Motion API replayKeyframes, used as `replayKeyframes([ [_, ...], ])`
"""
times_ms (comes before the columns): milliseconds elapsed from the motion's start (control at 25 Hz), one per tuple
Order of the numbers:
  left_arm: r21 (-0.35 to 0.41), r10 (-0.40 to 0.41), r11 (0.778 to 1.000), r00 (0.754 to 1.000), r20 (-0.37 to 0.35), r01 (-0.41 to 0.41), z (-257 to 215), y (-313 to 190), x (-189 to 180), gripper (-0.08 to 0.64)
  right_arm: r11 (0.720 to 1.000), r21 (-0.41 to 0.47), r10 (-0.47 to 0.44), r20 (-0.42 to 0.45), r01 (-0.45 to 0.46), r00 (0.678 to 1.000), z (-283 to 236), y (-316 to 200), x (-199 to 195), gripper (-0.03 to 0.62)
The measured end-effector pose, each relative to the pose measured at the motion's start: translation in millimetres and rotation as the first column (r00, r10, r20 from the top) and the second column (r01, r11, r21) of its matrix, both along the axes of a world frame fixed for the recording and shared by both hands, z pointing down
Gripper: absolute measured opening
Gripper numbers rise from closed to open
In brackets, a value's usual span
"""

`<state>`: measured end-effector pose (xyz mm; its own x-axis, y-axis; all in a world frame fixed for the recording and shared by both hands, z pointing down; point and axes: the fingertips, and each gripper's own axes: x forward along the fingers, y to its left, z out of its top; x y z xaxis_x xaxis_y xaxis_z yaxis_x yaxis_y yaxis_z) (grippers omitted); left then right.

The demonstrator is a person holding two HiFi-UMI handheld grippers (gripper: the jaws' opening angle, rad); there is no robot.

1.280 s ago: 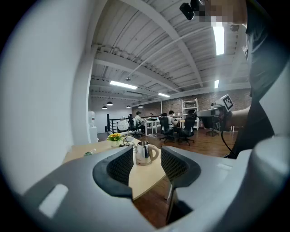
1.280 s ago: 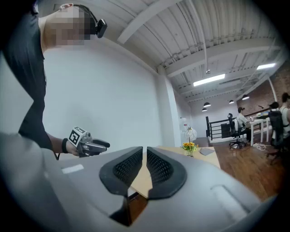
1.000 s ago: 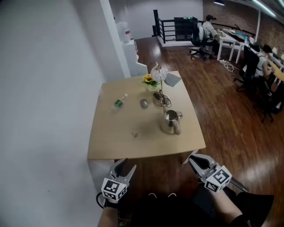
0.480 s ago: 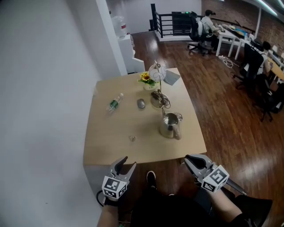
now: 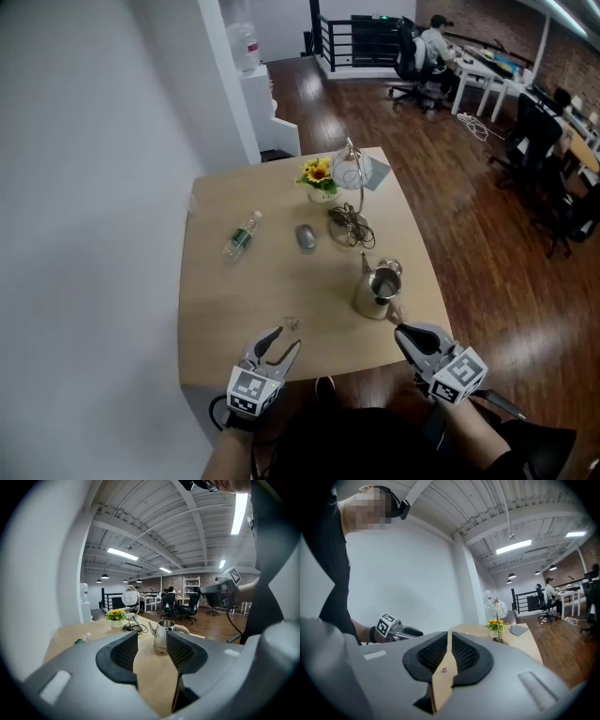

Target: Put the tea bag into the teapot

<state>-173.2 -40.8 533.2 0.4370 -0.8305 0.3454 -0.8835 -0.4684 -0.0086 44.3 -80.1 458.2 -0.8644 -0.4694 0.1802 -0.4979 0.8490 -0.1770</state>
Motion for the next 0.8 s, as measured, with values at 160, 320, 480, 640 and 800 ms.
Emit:
replayKeyframes([
  [160,-0.029,0.052,0.998,0.999,-0.017,-0.052,8.8,-24.2,-19.2,0.186,1.000,-0.012,0.020,0.004,-0.020,1.000,5.6,-21.1,-34.5,0.037],
  [320,-0.068,0.087,0.994,0.996,0.006,-0.086,31.3,-40.6,-26.7,0.186,0.999,-0.028,0.022,-0.009,-0.023,1.000,11.0,-34.9,-54.3,0.037],
  [480,-0.130,0.104,0.986,0.994,0.030,-0.100,63.1,-51.7,-35.2,0.186,0.997,-0.062,0.042,-0.042,-0.044,0.998,23.9,-47.6,-59.9,0.037],
  [640,-0.245,0.139,0.964,0.983,0.122,-0.106,116.1,-54.3,-38.2,0.192,0.997,-0.071,0.039,-0.050,-0.042,0.998,26.0,-58.3,-61.5,0.038],
  [800,-0.357,0.179,0.928,0.965,0.190,-0.101,165.0,-56.1,-39.1,0.192,0.996,-0.087,0.018,-0.052,-0.023,0.998,30.3,-66.2,-67.5,0.038],
])
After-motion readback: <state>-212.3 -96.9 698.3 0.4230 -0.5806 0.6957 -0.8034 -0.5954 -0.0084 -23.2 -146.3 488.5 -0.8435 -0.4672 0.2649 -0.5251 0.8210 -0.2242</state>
